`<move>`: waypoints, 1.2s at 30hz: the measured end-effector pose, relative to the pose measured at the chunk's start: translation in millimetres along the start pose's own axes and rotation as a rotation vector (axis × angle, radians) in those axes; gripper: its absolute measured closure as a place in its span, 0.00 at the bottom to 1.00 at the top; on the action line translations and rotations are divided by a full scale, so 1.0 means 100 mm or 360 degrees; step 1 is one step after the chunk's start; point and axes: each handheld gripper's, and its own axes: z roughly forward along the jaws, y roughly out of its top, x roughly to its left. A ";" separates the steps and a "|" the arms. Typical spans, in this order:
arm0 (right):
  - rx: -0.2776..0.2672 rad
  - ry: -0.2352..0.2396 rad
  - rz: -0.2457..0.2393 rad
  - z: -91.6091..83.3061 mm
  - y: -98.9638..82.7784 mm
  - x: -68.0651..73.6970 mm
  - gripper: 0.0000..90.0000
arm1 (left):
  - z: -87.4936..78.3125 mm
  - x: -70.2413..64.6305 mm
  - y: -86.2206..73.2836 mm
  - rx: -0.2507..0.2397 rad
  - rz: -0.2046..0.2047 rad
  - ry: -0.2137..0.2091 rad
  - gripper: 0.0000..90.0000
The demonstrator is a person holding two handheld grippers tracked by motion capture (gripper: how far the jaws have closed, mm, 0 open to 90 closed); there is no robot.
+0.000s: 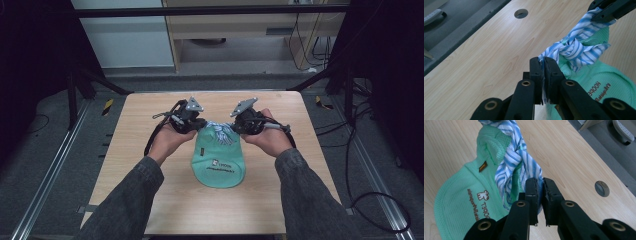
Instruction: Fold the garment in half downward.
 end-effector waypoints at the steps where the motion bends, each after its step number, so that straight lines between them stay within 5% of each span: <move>1: 0.0006 -0.0004 0.0001 -0.01 0.01 -0.01 0.92 | 0.00 0.01 0.02 0.0002 0.0004 0.0007 0.95; 26: 0.0023 -0.0038 0.0009 0.08 -0.01 -0.05 0.93 | 0.07 0.01 0.02 0.0012 0.0038 0.0041 0.95; 36: 0.0013 -0.0013 -0.0024 0.07 -0.13 0.01 0.93 | 0.08 -0.12 -0.06 0.0015 0.0088 0.0025 0.95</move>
